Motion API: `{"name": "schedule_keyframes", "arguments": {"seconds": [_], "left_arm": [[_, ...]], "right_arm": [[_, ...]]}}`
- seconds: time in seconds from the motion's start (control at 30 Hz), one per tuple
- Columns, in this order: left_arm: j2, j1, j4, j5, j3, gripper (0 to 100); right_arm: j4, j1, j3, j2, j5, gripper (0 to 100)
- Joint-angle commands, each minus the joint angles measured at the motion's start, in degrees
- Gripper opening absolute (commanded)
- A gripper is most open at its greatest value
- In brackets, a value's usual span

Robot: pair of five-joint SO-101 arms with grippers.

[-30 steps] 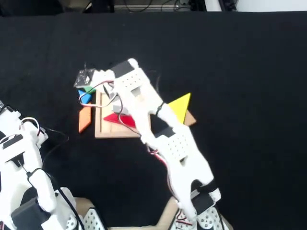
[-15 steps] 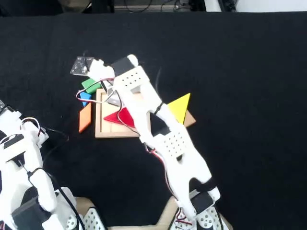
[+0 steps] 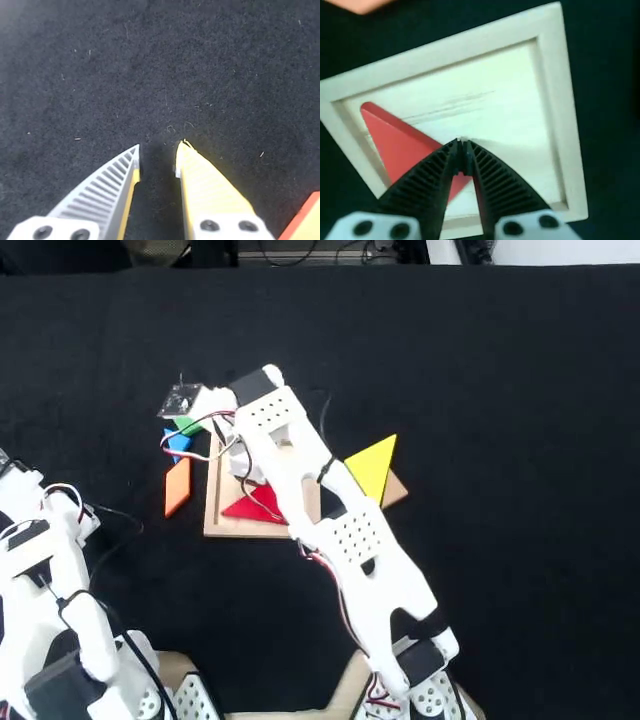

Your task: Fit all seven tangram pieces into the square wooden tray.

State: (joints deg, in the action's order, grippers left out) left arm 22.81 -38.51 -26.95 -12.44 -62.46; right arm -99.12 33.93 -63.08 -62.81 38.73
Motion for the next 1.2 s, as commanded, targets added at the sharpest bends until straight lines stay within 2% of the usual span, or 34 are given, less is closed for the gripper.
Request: {"name": "schedule_keyframes", "arguments": {"seconds": [0.0, 0.23, 0.47, 0.6, 0.67, 0.83, 0.93, 1.03, 1.13, 1.17], "left_arm": [[0.70, 0.75, 1.14, -0.44, 1.27, 13], [0.70, 0.75, 1.14, -0.44, 1.27, 13], [0.70, 0.75, 1.14, -0.44, 1.27, 13], [0.70, 1.89, 1.14, -0.44, 1.19, 13], [0.70, 1.89, 1.14, -0.44, 1.27, 13], [0.18, 3.47, 1.14, -0.09, 1.63, 13], [0.18, 5.41, 1.14, 3.43, 1.27, 13], [0.18, 6.02, 0.97, 4.48, 1.19, 13], [0.18, 6.02, 0.79, 4.66, 1.19, 13], [0.18, 6.02, 0.79, 4.75, 1.19, 13]], "right_arm": [[-2.11, 2.37, 2.68, 4.00, -1.05, 1.1], [-2.11, 4.48, 11.74, 14.73, -0.62, 1.1], [-2.11, -5.80, 12.26, 31.43, -1.85, 1.1], [-2.11, -13.45, 13.58, 45.41, -10.99, 1.1], [-2.11, -15.65, 18.68, 52.00, -13.80, 1.1], [-1.76, -18.90, 40.40, 66.59, -13.10, 1.1], [2.37, -21.01, 53.67, 73.80, -13.54, 1.5], [13.01, -22.86, 68.53, 76.18, -16.18, 10.9], [24.53, -24.97, 79.25, 74.42, -22.42, 25.2], [27.25, -25.67, 80.84, 73.36, -24.70, 27.1]]}}
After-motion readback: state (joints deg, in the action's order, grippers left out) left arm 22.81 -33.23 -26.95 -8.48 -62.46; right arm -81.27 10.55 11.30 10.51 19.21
